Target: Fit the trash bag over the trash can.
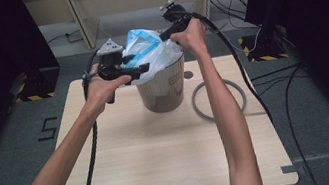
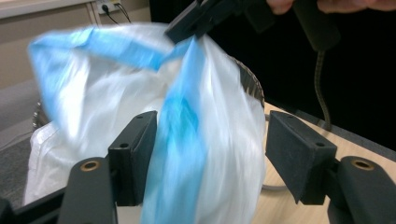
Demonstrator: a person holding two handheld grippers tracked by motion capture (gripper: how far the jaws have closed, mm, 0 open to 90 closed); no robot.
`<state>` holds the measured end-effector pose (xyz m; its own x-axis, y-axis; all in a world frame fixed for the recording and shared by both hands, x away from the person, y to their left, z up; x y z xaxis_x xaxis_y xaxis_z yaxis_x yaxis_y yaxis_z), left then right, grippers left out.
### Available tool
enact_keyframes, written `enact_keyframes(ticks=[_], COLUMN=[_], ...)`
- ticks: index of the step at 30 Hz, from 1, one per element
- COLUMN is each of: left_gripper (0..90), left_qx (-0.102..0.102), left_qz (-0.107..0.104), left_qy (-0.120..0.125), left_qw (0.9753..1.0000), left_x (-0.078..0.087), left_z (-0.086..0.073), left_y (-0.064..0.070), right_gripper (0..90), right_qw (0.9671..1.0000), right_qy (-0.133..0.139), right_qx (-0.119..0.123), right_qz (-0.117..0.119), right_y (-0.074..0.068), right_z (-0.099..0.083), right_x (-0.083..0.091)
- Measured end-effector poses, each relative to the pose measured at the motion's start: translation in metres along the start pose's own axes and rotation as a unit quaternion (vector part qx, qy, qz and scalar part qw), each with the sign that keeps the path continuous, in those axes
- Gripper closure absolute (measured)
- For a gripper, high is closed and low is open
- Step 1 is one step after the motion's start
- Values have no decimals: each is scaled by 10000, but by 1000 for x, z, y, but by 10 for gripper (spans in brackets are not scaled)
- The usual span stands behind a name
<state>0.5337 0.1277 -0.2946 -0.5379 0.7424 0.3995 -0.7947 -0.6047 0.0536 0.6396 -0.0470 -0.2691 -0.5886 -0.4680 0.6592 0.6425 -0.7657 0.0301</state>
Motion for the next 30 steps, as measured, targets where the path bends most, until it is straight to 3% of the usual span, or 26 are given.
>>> enact_keyframes(ticks=[2,4,6,7,8,9,12,13,14,15,16,21,23,24,25,26,30], left_gripper=[372,474,608,666,666,729,774,778,780,781,782,762,682,629,553,521,411], left_qx=[-38,-76,-326,-326,-399,-579,-678,-678,-715,-715,-738,-693,-597,-597,-385,-300,-28], left_qz=[-50,-68,-98,-98,-122,-90,-90,-90,-74,-74,-21,-32,-53,-53,-125,-147,-77], left_qy=[-39,-38,55,55,42,-14,-15,-15,-54,-54,-84,-95,-80,-80,4,67,349], left_qw=[10000,9999,9994,9994,9991,9983,9977,9977,9974,9974,9972,9975,9982,9982,9992,9994,9994], left_x=[-1,-2,-4,-4,-6,-10,-16,-16,-21,-21,-24,-28,-29,-29,-26,-23,-5], left_z=[-2,-2,-1,-1,0,0,2,2,4,4,6,9,10,10,13,15,23], left_y=[1,2,8,8,10,14,20,20,23,23,25,28,30,30,29,28,14], right_gripper=[900,900,900,900,900,733,581,581,517,517,478,443,558,558,717,798,900], right_qw=[9999,9999,9995,9995,9994,9990,9975,9975,9968,9968,9967,9983,9994,9994,9997,9997,9993], right_qy=[51,68,80,80,106,185,439,439,538,538,575,319,97,97,-48,-74,-25], right_qx=[-66,-99,-197,-197,-196,-330,-533,-533,-568,-568,-579,-478,-318,-318,-61,-18,53], right_qz=[-73,-117,-249,-249,-246,-227,-163,-163,-133,-133,1,-3,-137,-137,-240,-251,-363], right_y=[9,12,24,24,26,26,20,20,13,13,3,-11,-12,-12,-9,-8,7], right_z=[-4,-6,-13,-13,-14,-14,-10,-10,-6,-6,-4,-10,-18,-18,-25,-27,-34], right_x=[4,5,10,10,10,13,22,22,30,30,38,43,41,41,38,37,37])
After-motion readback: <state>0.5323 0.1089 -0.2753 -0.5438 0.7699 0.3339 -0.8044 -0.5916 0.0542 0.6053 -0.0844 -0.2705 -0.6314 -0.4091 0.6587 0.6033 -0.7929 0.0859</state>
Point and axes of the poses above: each handheld gripper's, and its own axes: x roughly backward along the jaws, z roughly out of its top, y roughly to its right, the point moved 5 cm from there along -x, roughly forward along the jaws, and after that the axes turned 5 degrees about -z, right-handed, at the moved point
